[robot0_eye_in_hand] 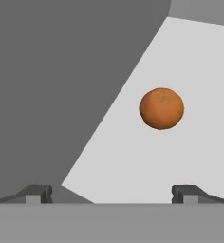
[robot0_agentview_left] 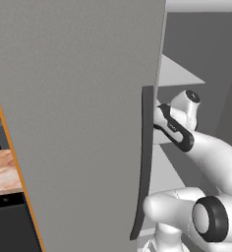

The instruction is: Take the garlic, cucumber, and tangerine from the freezer and place them in the bowl on the counter.

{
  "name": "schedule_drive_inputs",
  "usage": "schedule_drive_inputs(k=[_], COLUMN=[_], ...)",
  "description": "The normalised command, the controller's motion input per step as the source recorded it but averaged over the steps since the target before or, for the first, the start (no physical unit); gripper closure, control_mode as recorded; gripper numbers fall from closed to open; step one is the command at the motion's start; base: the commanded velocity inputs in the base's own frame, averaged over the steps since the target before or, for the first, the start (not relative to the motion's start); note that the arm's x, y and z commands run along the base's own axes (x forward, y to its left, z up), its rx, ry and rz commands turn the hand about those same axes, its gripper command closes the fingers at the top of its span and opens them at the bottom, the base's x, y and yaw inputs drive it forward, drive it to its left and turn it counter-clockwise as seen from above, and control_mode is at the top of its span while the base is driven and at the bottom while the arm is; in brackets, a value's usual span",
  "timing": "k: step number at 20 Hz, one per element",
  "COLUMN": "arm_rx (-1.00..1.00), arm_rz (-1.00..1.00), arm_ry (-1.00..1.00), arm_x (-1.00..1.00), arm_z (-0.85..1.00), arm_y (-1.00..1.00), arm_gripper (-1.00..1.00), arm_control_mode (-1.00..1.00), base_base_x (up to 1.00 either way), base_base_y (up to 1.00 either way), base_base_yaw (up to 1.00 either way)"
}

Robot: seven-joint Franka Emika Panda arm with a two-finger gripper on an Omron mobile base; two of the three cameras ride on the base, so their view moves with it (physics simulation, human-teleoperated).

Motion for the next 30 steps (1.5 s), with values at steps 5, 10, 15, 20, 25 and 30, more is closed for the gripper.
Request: schedule_drive_inputs(k=[5, 10, 15, 20, 25, 30], arm_rx=[0.00, 0.00, 0.00, 0.00, 0.00, 0.00], arm_rz=[0.03, 0.03, 0.01, 0.00, 0.00, 0.00], arm_ry=[0.00, 0.00, 0.00, 0.00, 0.00, 0.00], arm_x=[0.34, 0.26, 0.27, 0.36, 0.31, 0.26], arm_z=[-0.07, -0.10, -0.15, -0.14, -0.12, -0.17], arm_y=[0.00, 0.00, 0.00, 0.00, -0.02, -0.05], arm_gripper=[-1.00, -1.00, -1.00, -1.00, -1.00, -1.00], arm_control_mode=[-1.00, -1.00, -1.00, -1.00, -1.00, -1.00], base_base_x=[0.00, 0.00, 0.00, 0.00, 0.00, 0.00], base_base_y=[0.00, 0.00, 0.00, 0.00, 0.00, 0.00], base_base_yaw=[0.00, 0.00, 0.00, 0.00, 0.00, 0.00])
